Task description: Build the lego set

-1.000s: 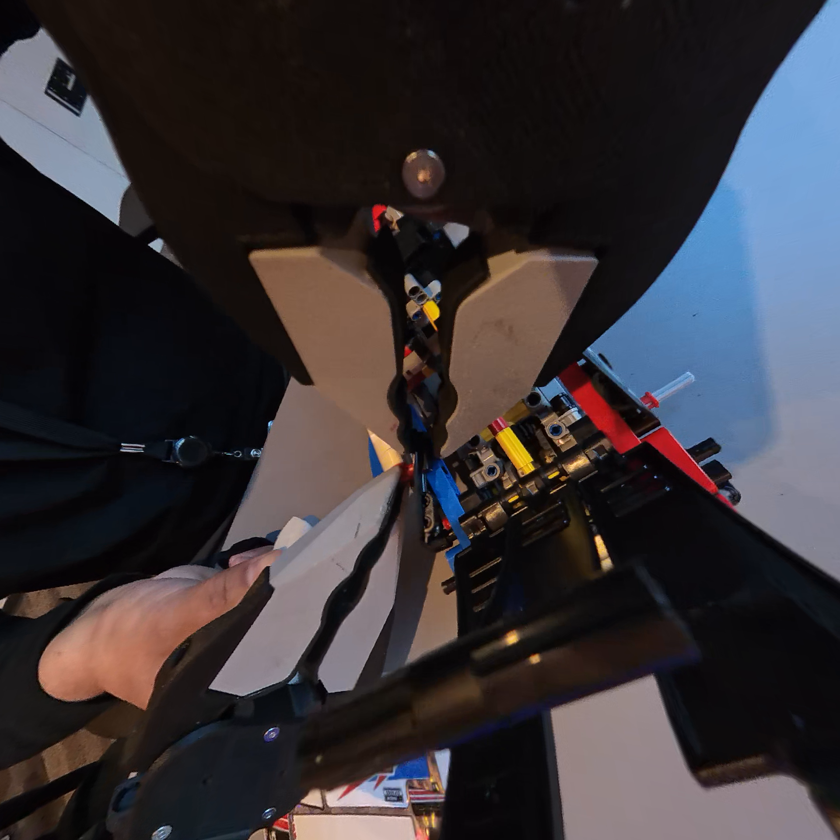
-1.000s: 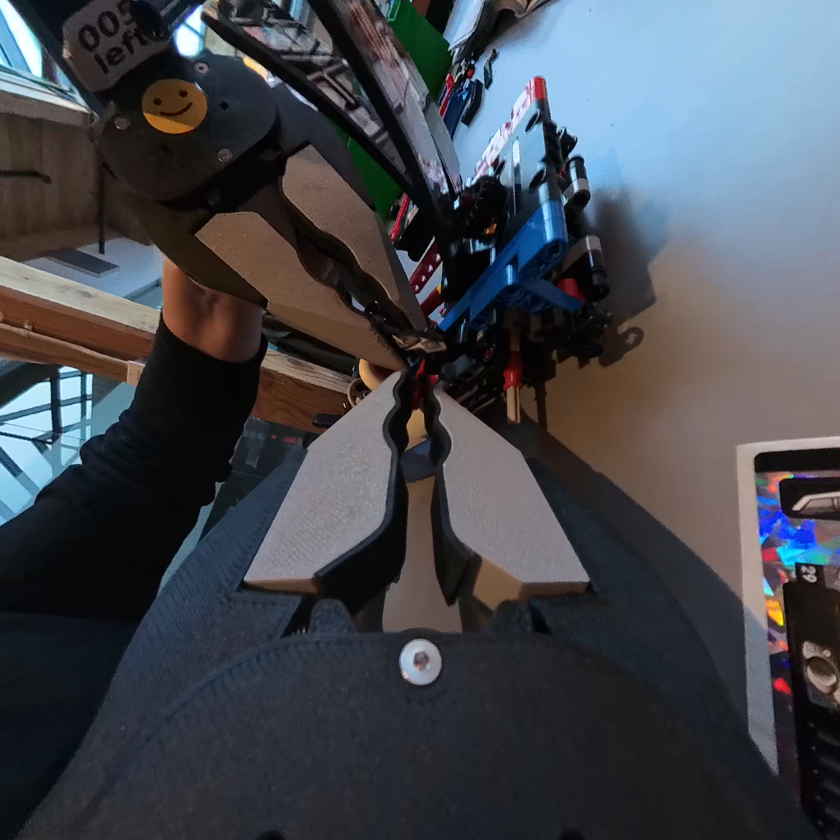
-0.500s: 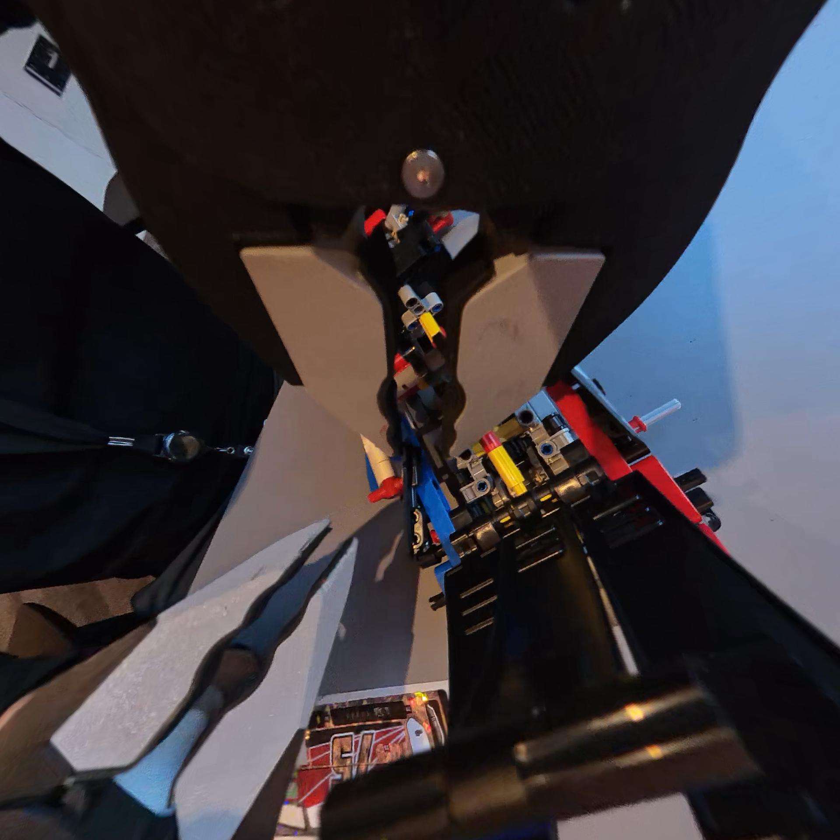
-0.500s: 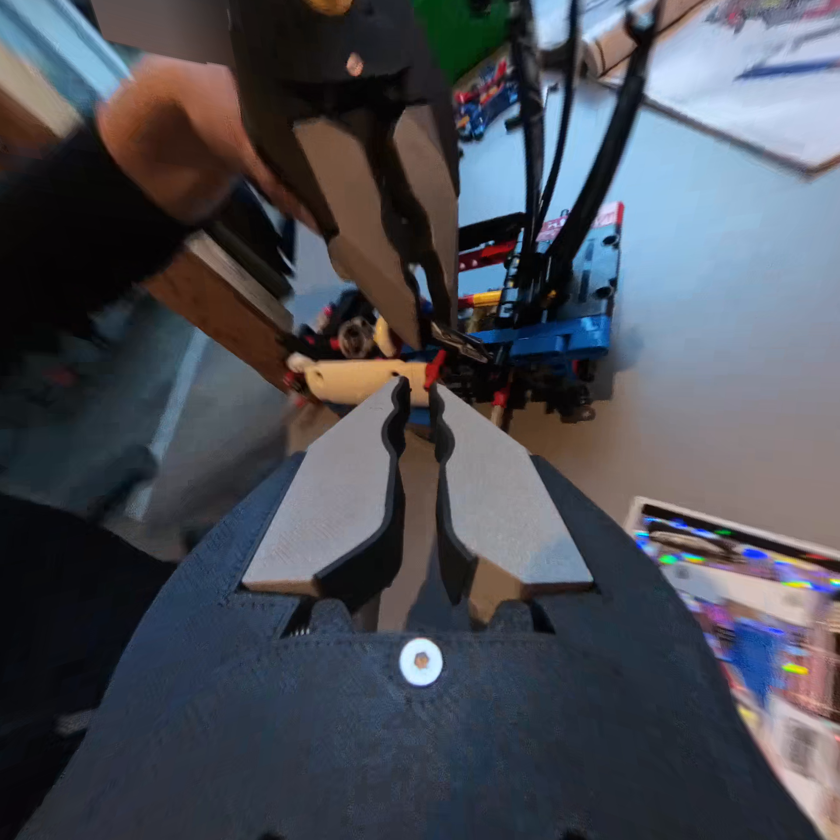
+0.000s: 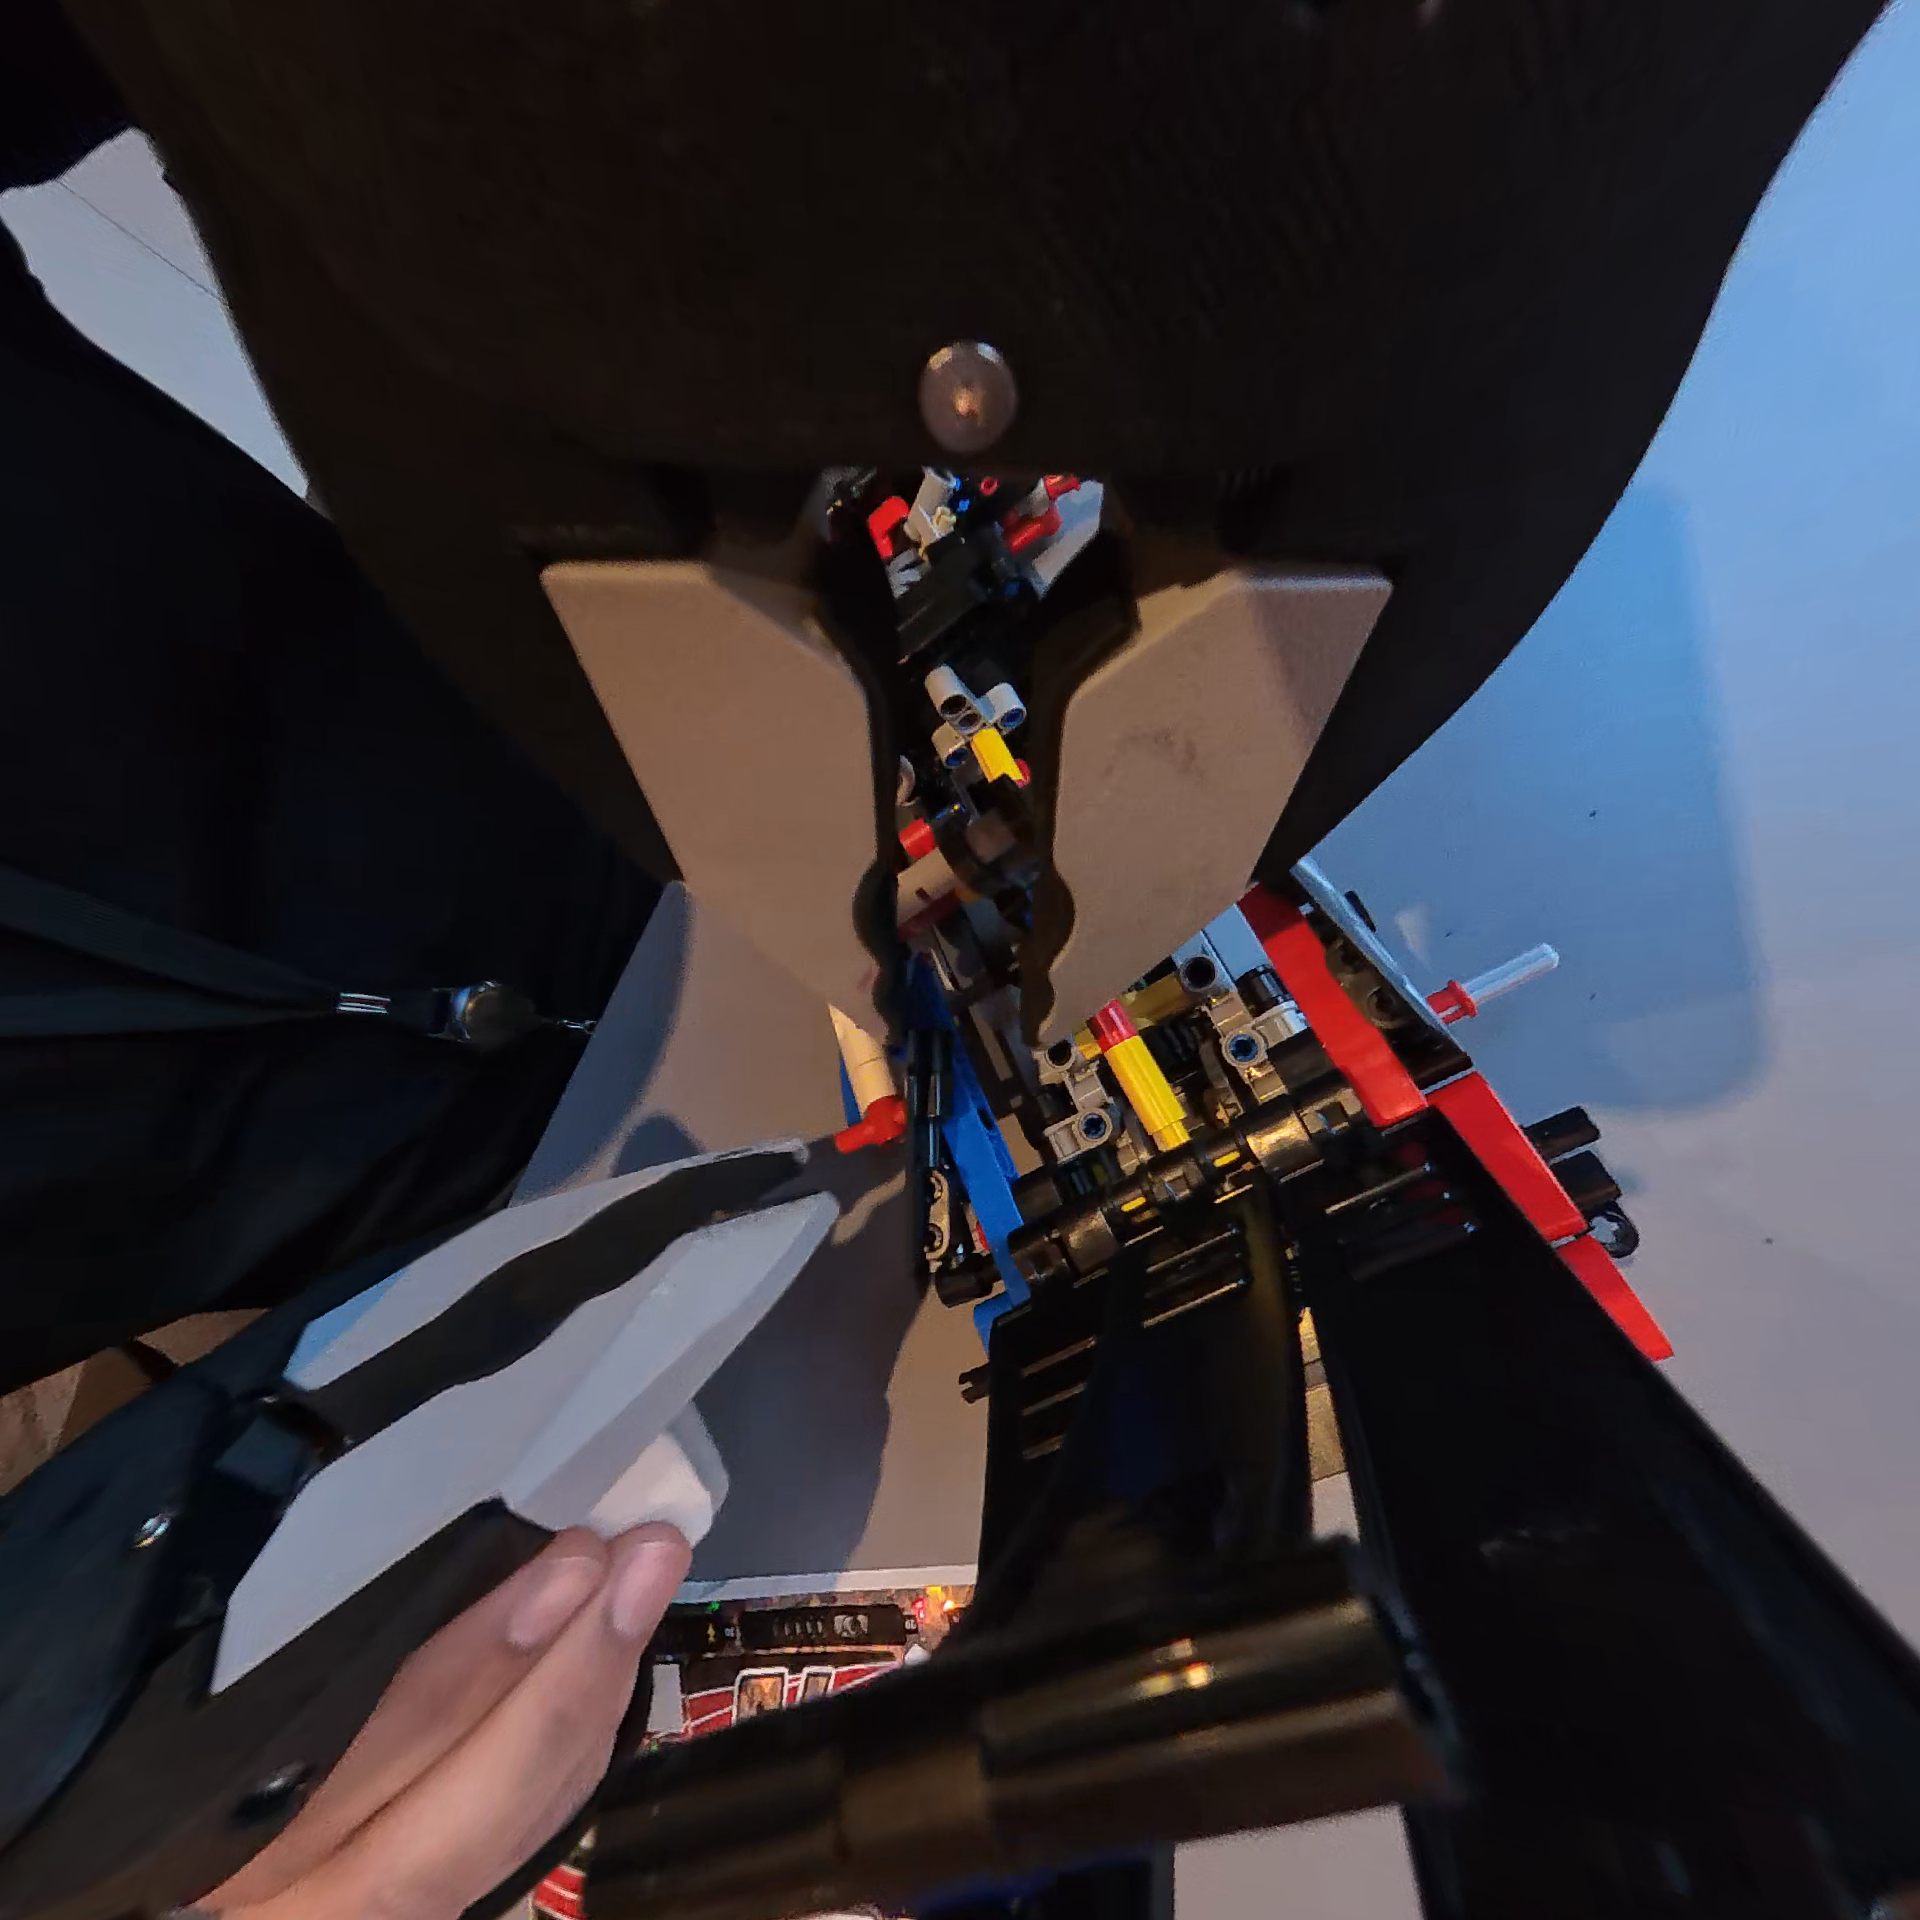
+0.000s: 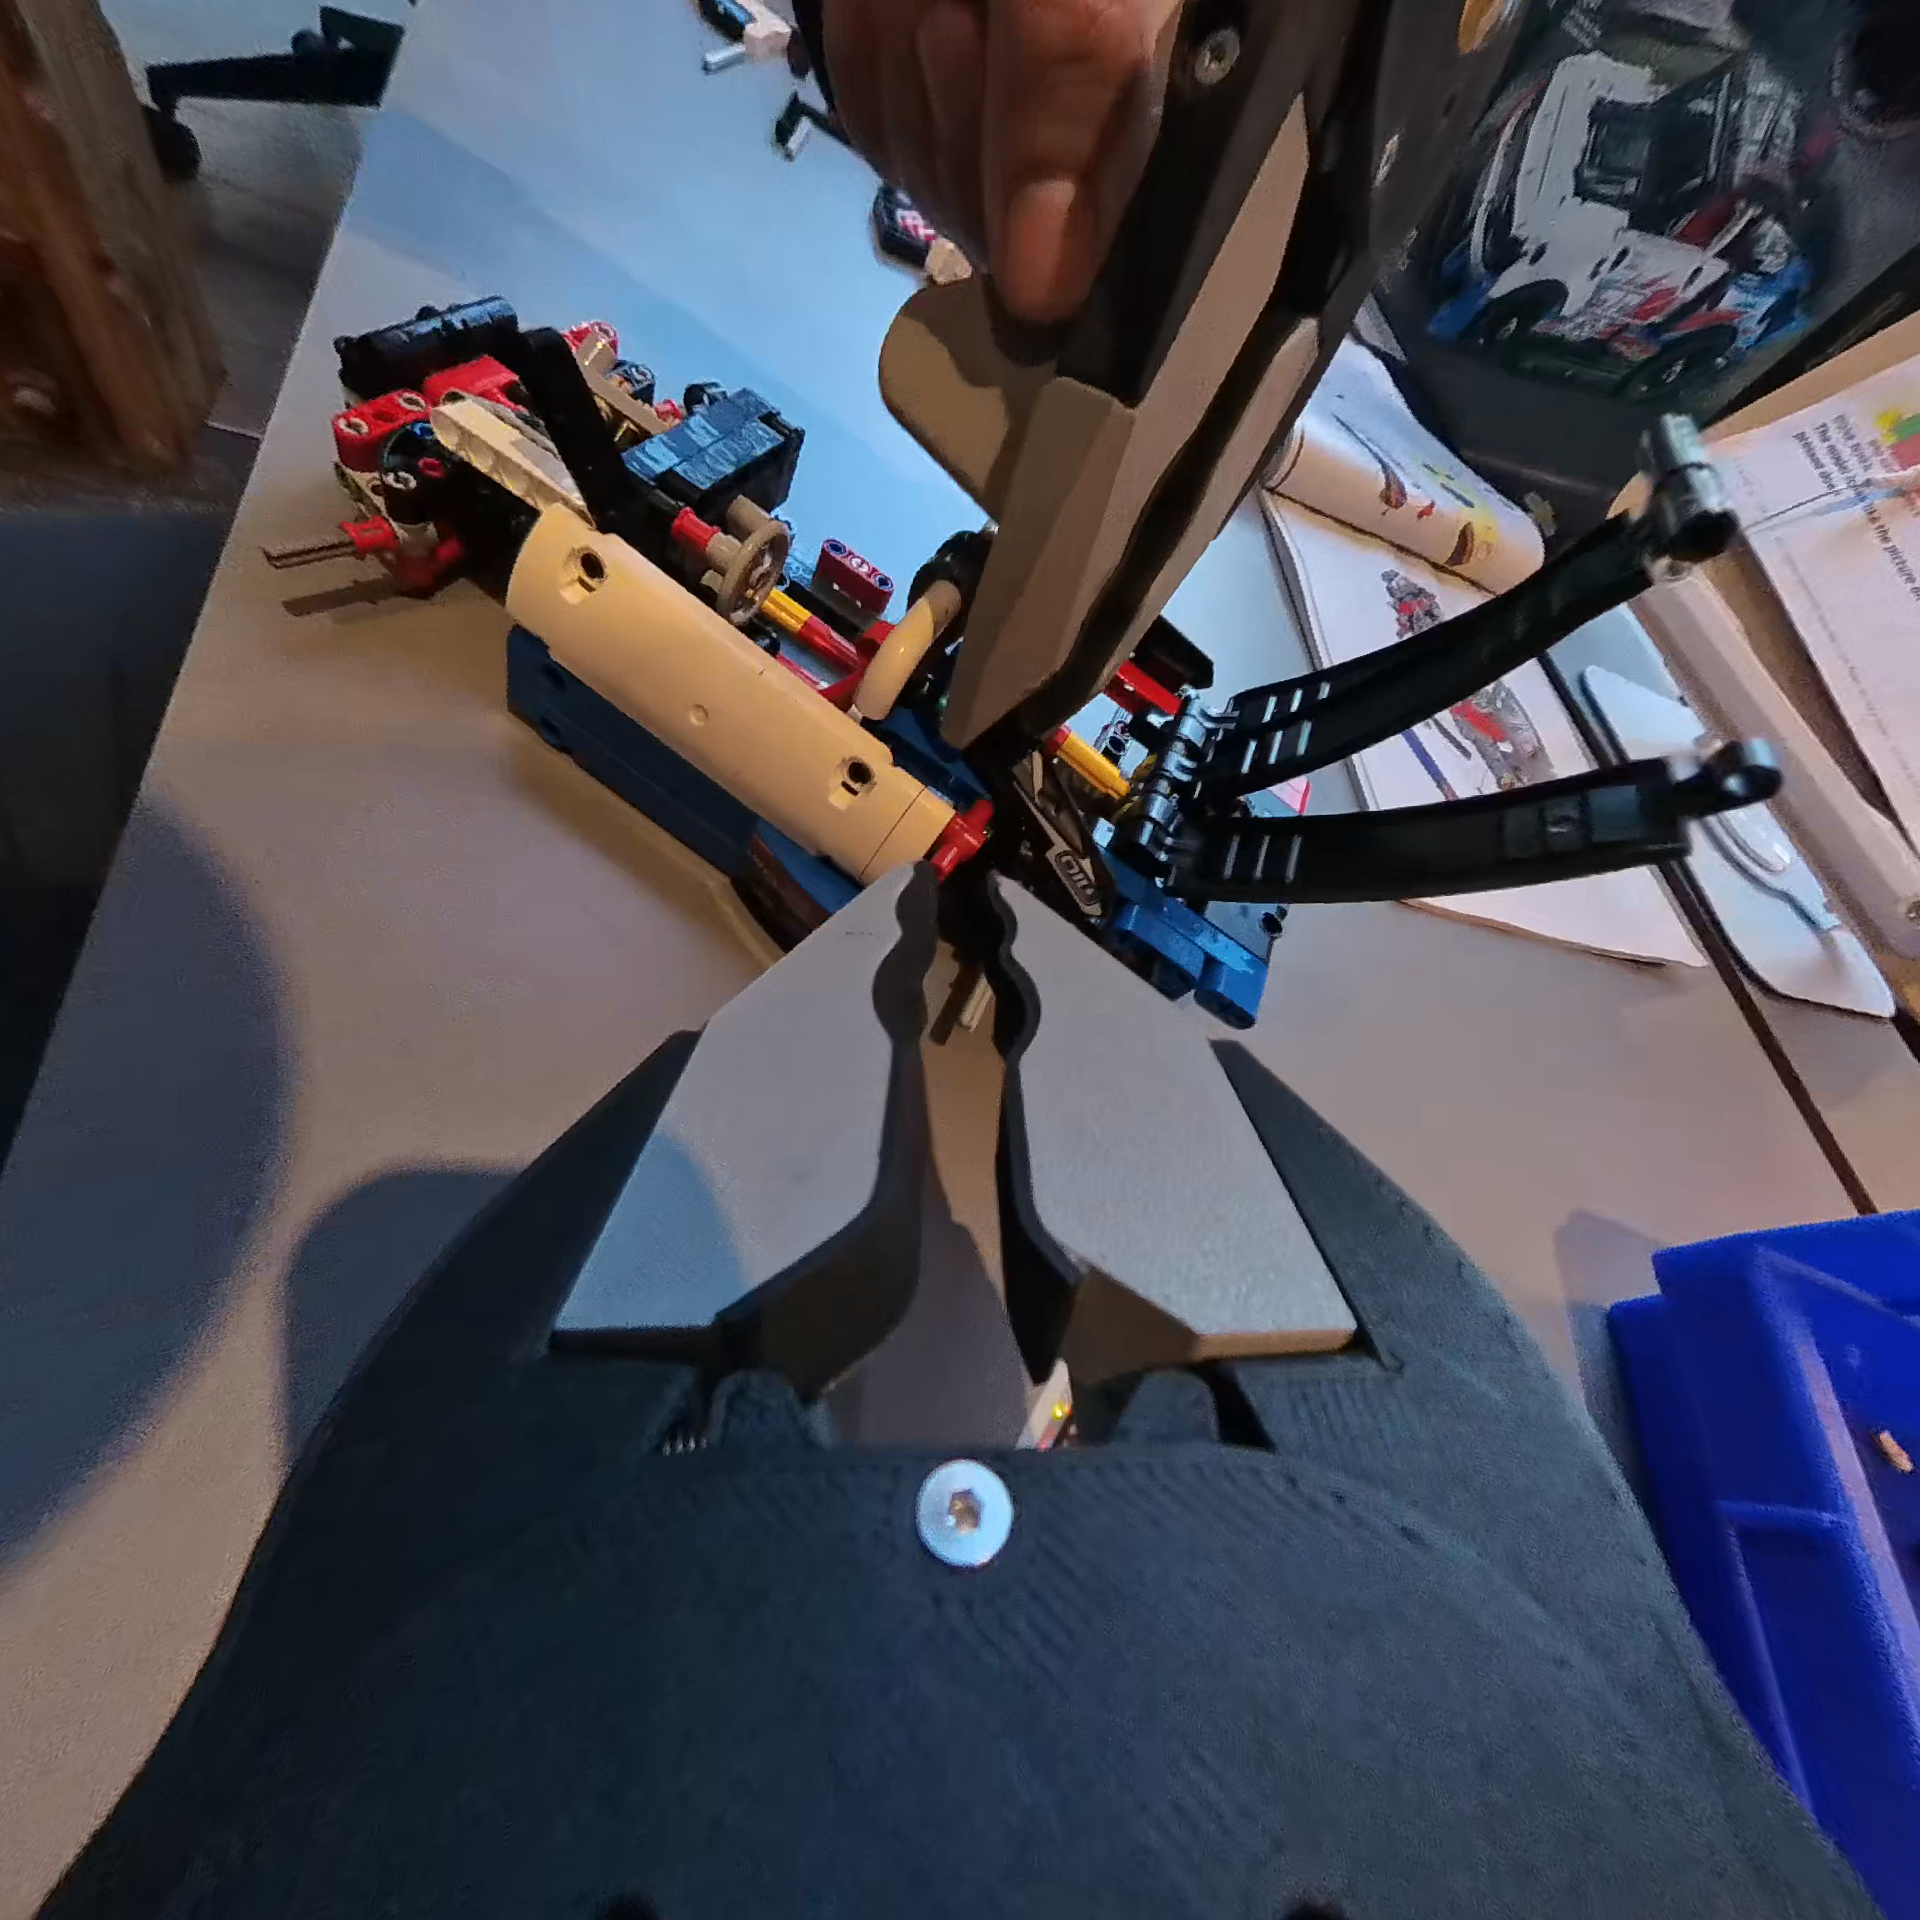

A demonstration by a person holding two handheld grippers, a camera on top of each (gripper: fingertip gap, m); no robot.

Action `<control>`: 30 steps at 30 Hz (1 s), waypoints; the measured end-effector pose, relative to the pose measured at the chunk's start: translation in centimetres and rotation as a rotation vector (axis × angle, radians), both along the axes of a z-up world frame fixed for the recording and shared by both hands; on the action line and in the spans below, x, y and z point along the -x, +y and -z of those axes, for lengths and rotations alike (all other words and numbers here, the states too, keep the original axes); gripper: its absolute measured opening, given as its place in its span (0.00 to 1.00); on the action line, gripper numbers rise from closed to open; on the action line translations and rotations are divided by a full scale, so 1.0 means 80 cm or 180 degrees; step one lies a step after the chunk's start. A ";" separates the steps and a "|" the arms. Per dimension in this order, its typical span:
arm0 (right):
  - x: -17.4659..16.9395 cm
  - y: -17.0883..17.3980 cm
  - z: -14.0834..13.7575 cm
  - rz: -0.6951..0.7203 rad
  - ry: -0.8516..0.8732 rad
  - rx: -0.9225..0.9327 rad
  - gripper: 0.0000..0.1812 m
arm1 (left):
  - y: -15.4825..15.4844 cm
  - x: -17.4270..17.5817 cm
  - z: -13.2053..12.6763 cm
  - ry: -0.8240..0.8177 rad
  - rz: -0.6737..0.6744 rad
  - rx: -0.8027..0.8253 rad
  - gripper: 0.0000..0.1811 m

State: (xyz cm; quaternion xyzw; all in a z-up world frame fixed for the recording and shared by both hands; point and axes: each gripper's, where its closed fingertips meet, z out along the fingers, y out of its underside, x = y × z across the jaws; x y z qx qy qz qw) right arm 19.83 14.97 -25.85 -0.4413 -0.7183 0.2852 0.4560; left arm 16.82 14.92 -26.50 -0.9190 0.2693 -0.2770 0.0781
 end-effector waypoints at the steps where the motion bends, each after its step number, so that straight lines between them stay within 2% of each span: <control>1: 0.000 0.001 0.001 -0.0009 -0.0008 0.0030 0.03 | -0.001 -0.002 0.002 0.0003 0.0019 0.0016 0.10; 12: 0.008 -0.002 0.014 -0.0035 -0.0137 0.0186 0.00 | -0.004 -0.007 0.001 -0.0140 0.0080 0.0175 0.06; 19: 0.004 -0.005 0.008 -0.0047 -0.0048 0.0204 0.01 | -0.002 0.012 -0.010 -0.0135 -0.0131 0.0123 0.10; 26: -0.002 -0.006 0.009 -0.0013 -0.0100 0.0241 0.00 | -0.008 0.001 -0.003 -0.0117 -0.0060 0.0226 0.10; 30: -0.001 -0.002 0.006 0.0032 -0.0036 0.0278 0.00 | -0.007 0.000 0.002 -0.0012 -0.0042 0.0228 0.06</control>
